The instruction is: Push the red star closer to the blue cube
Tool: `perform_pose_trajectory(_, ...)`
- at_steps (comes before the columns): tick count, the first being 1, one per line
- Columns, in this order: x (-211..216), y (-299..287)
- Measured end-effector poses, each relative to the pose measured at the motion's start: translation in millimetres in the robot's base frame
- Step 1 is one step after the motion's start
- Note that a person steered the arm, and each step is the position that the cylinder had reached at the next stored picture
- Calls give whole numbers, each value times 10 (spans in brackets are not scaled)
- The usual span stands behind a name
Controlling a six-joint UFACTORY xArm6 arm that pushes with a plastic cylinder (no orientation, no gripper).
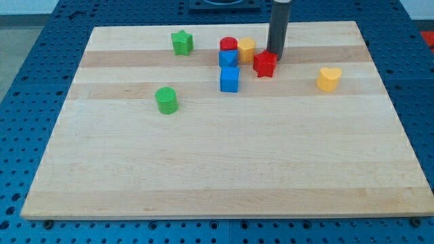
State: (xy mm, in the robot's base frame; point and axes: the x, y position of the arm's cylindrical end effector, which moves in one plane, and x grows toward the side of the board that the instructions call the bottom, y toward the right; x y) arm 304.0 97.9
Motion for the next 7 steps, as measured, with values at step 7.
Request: perform_pose_trajectory(7, 390, -126)
